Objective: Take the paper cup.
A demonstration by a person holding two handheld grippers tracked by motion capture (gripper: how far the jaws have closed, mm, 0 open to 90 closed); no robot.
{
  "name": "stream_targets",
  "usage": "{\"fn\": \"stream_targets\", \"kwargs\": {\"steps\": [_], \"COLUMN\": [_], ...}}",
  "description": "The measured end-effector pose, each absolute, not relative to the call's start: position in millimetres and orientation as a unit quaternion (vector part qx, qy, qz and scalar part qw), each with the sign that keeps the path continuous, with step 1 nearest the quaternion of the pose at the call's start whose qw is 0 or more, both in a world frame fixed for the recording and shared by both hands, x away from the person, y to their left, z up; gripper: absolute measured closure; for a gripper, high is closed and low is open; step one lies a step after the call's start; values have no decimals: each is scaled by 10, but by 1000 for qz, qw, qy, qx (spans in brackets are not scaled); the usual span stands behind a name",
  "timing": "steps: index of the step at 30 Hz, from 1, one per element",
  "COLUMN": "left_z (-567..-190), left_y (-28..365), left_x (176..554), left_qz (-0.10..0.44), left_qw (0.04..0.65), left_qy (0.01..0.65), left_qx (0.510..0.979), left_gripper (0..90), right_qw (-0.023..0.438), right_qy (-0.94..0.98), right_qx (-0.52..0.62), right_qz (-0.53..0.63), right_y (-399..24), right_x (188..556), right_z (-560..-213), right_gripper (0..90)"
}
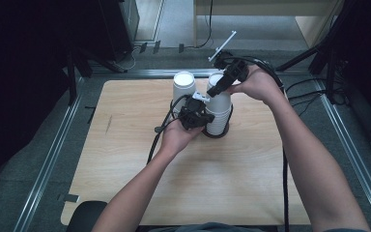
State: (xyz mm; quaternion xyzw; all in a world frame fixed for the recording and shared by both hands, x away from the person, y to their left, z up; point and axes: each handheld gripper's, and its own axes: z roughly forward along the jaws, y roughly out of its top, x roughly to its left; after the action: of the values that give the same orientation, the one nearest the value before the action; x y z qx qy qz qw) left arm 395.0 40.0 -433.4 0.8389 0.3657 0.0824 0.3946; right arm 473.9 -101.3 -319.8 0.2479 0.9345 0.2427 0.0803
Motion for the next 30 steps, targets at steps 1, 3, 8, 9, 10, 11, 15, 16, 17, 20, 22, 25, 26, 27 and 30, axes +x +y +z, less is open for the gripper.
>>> {"fn": "stream_targets", "kwargs": {"steps": [1,3,8,9,10,11,15,16,17,20,22,25,26,27,30], "left_z": [-4334,-4334,-4332,-4332,-4332,-4331,-4325,-4326,-4326,-4325,-4325,-4323,-4326,-4329,-4326], "left_y": [400,400,400,399,400,399,400,400,401,404,409,412,416,422,421], "left_x": [3950,3952,3952,3952,3953,3953,3951,3953,3954,3956,3956,3957,3965,3970,3970], "left_qz": [83,83,83,83,82,82,85,83,83,84,85,89,88,85,86], "left_qw": [394,394,393,393,393,393,391,393,393,392,392,390,391,393,394], "left_qy": [366,367,367,366,366,366,366,367,367,369,369,372,374,374,374], "left_qx": [839,839,839,839,839,839,840,839,839,838,838,838,836,836,835], "left_gripper": [888,885,884,882,882,881,873,869,869,868,866,861,855,856,858], "right_qw": [81,85,83,83,84,84,86,90,89,88,92,89,94,98,96], "right_qy": [934,935,934,934,934,934,937,937,936,936,936,935,932,928,930], "right_qx": [248,246,251,251,252,251,247,246,248,248,244,244,251,255,245], "right_qz": [243,243,241,240,240,238,233,231,233,235,237,240,245,253,255], "right_y": [-1014,-1009,-1008,-1007,-1006,-1008,-996,-991,-991,-998,-1000,-1008,-1013,-1022,-1038], "right_x": [4737,4732,4731,4732,4731,4734,4729,4727,4730,4728,4723,4727,4727,4725,4713], "right_z": [-3198,-3196,-3188,-3186,-3186,-3184,-3175,-3173,-3173,-3168,-3167,-3155,-3132,-3106,-3049], "right_gripper": [235,237,238,238,238,238,236,235,234,239,239,233,233,234,243]}}
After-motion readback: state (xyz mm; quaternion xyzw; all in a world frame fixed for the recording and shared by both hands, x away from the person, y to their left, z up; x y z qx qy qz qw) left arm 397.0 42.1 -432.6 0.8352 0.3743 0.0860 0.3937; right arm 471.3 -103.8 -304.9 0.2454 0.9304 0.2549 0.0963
